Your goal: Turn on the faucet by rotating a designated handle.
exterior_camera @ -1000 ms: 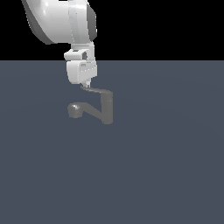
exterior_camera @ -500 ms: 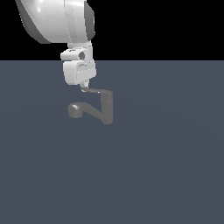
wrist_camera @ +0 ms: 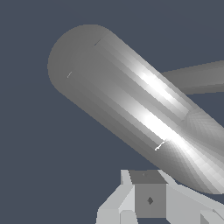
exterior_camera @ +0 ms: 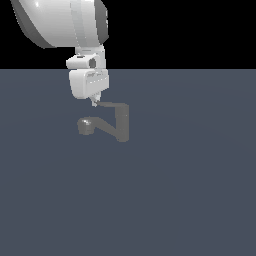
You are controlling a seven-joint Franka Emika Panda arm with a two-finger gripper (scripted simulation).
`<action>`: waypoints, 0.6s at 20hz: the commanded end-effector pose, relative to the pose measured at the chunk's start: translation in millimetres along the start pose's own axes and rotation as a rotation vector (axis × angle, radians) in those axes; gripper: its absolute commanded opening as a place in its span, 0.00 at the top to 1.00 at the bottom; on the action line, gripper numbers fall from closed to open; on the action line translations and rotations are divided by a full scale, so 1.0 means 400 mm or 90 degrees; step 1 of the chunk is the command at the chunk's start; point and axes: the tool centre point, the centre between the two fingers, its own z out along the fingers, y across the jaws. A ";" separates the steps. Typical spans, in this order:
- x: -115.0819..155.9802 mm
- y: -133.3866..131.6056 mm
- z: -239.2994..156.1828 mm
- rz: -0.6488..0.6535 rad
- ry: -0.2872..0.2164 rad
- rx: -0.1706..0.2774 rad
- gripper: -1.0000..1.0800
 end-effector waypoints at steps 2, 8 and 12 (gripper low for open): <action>0.027 0.021 0.003 0.005 0.002 -0.003 1.00; 0.048 0.058 0.002 0.004 0.002 -0.004 1.00; 0.062 0.082 0.002 0.003 0.002 -0.004 1.00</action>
